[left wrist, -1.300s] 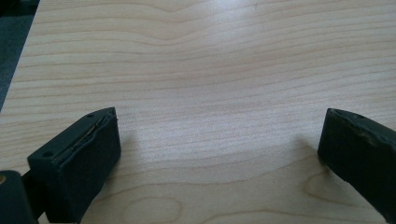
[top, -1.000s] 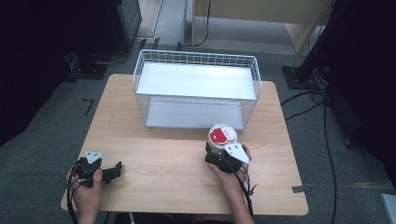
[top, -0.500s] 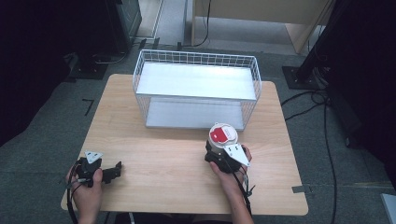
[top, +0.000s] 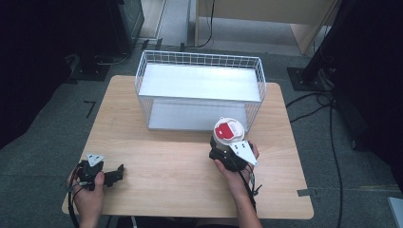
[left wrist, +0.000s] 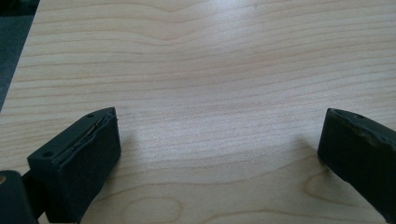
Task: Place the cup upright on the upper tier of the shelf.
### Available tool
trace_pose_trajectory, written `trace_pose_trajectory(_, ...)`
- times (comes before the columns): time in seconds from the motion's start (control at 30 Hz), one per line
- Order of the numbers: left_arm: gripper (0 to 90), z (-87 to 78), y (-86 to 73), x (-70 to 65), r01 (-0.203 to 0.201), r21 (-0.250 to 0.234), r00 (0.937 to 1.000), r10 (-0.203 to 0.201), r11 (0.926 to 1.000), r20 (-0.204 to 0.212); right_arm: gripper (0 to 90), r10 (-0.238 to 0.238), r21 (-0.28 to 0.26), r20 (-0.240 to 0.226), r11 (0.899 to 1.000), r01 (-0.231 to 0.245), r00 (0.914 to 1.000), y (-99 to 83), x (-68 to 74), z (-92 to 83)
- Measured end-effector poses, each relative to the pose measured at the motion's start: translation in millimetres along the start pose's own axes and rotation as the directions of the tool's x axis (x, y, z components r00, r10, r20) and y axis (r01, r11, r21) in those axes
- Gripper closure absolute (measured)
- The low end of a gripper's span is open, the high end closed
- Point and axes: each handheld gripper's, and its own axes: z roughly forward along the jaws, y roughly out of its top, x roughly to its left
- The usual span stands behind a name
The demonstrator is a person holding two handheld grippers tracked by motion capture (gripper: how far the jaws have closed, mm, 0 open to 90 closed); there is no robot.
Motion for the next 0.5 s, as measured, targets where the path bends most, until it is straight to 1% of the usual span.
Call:
trace_pose_trajectory(0.03,0.0,0.0,0.0,0.0,0.000,0.000,1.0000,0.000,1.0000,0.000,9.6,-0.003,-0.014,-0.004,1.000,0.003,1.0000,6.4,1.2,0.0)
trace_pose_trajectory(0.07,0.0,0.0,0.0,0.0,0.000,0.000,1.0000,0.000,1.0000,0.000,9.6,-0.003,-0.014,-0.004,1.000,0.003,1.0000,6.4,1.2,0.0)
trace_pose_trajectory(0.13,0.0,0.0,0.0,0.0,0.000,0.000,1.0000,0.000,1.0000,0.000,9.6,-0.003,-0.025,-0.008,1.000,0.003,1.0000,12.0,3.0,-0.1)
trace_pose_trajectory(0.17,0.0,0.0,0.0,0.0,0.000,0.000,1.0000,0.000,1.0000,0.000,9.5,-0.009,-0.034,-0.011,0.999,0.009,0.9999,17.7,4.6,-0.3)
trace_pose_trajectory(0.2,0.0,0.0,0.0,0.0,0.000,0.000,1.0000,0.000,1.0000,0.000,9.5,-0.009,-0.034,-0.011,0.999,0.009,0.9999,17.7,4.6,-0.3)
trace_pose_trajectory(0.27,0.0,0.0,0.0,0.0,0.000,0.000,1.0000,0.000,1.0000,0.000,9.5,-0.015,-0.048,-0.018,0.999,0.014,0.9997,26.0,7.3,-0.2)
trace_pose_trajectory(0.3,0.0,0.0,0.0,0.0,0.000,0.000,1.0000,0.000,1.0000,0.000,9.5,-0.015,-0.048,-0.018,0.999,0.014,0.9997,26.0,7.3,-0.2)
trace_pose_trajectory(0.33,0.0,0.0,0.0,0.0,0.000,0.000,1.0000,0.000,1.0000,0.000,9.6,-0.020,-0.055,-0.023,0.998,0.018,0.9995,31.0,9.0,0.0)
trace_pose_trajectory(0.4,0.0,0.0,0.0,0.0,0.000,0.000,1.0000,0.000,1.0000,0.000,9.6,-0.022,-0.060,-0.026,0.998,0.021,0.9994,33.8,9.9,0.3)
trace_pose_trajectory(0.5,0.0,0.1,-0.1,-0.1,0.002,-0.001,1.0000,-0.002,1.0000,0.000,9.6,-0.026,-0.076,-0.032,0.997,0.023,0.9992,43.2,12.6,1.4)
